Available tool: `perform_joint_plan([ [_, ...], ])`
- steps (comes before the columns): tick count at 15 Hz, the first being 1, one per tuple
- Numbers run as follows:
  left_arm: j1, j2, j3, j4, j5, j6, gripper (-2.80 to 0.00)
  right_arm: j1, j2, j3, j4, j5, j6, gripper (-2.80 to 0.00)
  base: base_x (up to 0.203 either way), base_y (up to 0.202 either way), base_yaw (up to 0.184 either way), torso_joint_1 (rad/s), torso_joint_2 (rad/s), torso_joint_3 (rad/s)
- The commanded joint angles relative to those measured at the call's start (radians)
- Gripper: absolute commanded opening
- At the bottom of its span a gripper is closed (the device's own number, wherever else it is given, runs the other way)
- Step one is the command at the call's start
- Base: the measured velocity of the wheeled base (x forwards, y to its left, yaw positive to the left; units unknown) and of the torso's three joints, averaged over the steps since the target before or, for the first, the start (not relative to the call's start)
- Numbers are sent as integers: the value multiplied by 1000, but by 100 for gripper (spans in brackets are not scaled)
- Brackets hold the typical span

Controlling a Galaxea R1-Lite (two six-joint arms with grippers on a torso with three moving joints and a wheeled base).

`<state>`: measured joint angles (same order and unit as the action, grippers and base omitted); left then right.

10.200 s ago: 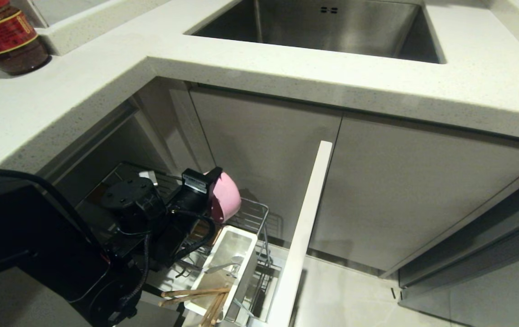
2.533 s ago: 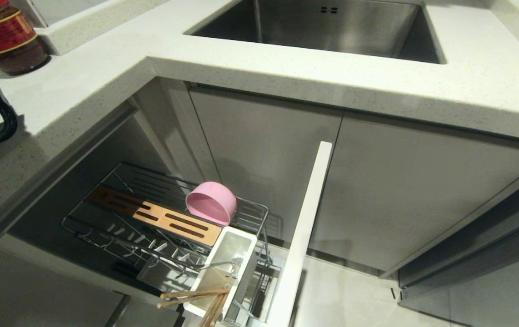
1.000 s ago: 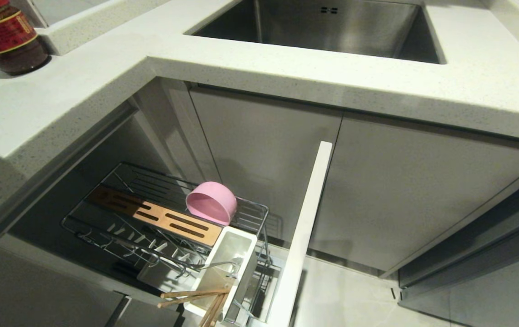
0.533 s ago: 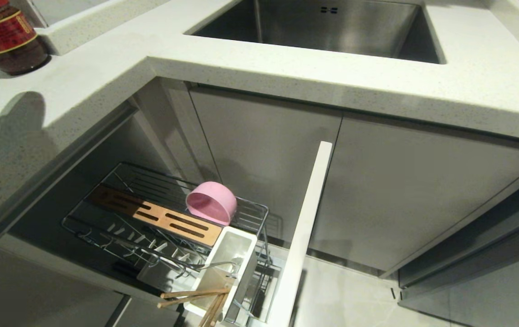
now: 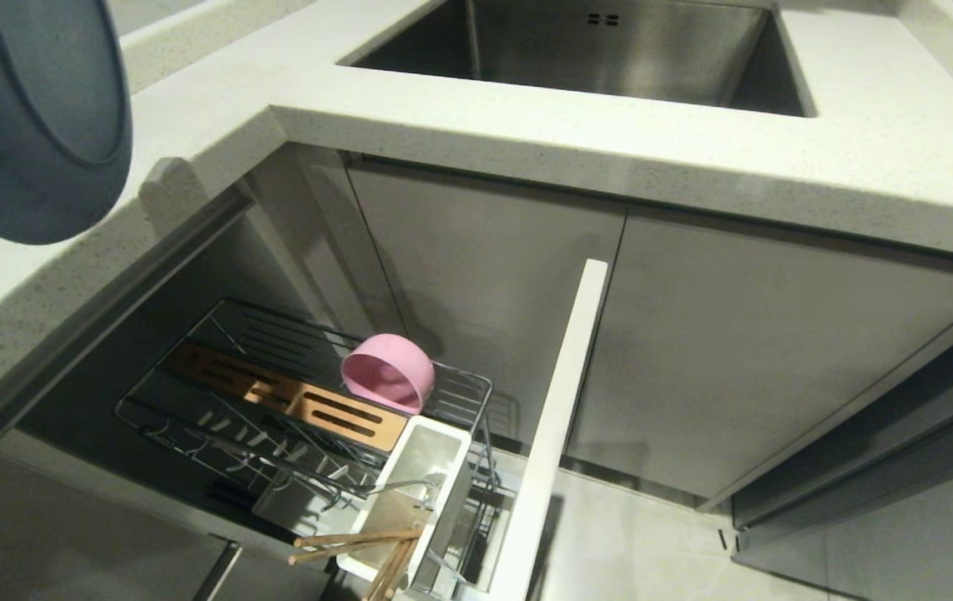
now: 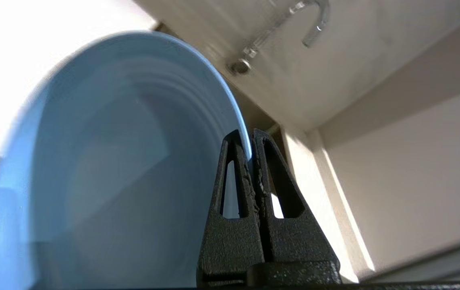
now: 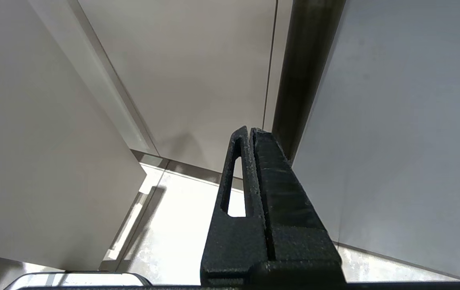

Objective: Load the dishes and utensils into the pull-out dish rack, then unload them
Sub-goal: Pick up the plate and place it in the cupboard

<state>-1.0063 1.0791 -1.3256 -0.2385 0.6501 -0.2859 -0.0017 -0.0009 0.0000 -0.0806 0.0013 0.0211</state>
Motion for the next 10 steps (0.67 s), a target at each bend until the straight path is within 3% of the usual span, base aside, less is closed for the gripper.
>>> perform_joint_plan([
  [1,-25,21,56,-30,2,-3,-280,0,-1,26,-1,0,0,-280,0,0,0,0,0,0],
  [3,-70,41,118,-44,3,-10,-280,0,-1,26,-1,0,0,-280,0,0,0,0,0,0],
  [6,-79,84,191,-190,39,-43,-280,0,-1,26,-1,0,0,-280,0,0,0,0,0,0],
  [10,-77,123,285,-380,251,-68,-280,0,-1,26,-1,0,0,-280,0,0,0,0,0,0],
])
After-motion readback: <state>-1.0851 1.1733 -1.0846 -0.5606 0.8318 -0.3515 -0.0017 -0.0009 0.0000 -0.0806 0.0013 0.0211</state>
